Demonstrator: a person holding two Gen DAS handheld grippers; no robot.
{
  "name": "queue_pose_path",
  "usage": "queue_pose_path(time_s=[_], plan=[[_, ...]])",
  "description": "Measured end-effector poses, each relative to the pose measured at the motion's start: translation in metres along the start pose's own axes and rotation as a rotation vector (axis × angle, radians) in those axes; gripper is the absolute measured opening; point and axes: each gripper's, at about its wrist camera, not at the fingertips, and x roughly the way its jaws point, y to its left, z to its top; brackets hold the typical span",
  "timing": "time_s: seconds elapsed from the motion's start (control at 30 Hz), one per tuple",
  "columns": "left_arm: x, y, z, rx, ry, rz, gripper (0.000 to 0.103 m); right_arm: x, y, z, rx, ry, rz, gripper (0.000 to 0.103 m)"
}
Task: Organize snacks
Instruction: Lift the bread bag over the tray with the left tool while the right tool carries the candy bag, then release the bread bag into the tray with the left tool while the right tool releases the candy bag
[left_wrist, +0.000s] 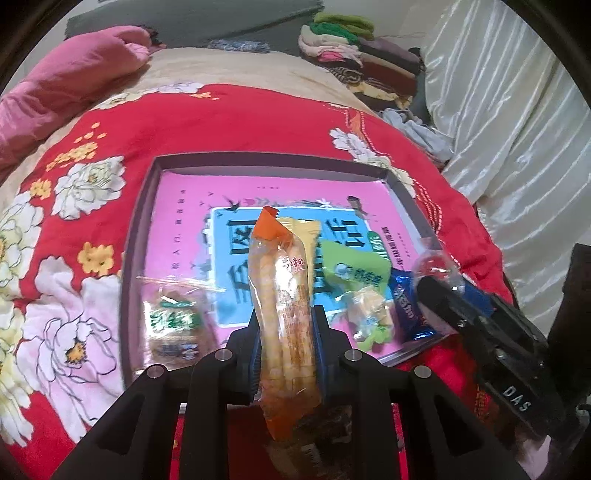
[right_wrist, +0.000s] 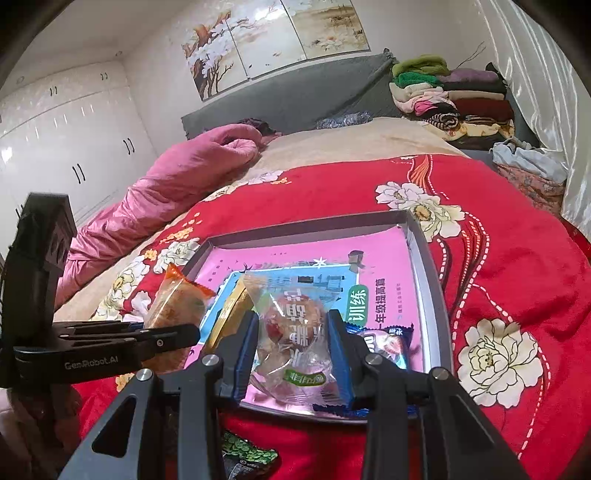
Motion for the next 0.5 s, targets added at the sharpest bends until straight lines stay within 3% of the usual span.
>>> queue_pose_path(time_s=[0.5], plan=[[0.013, -0.006, 0.005, -0.016, 0.024, -0.028, 0.025, 0.014, -0.003, -0.006, -0.009, 0.036, -0.025, 0.038]])
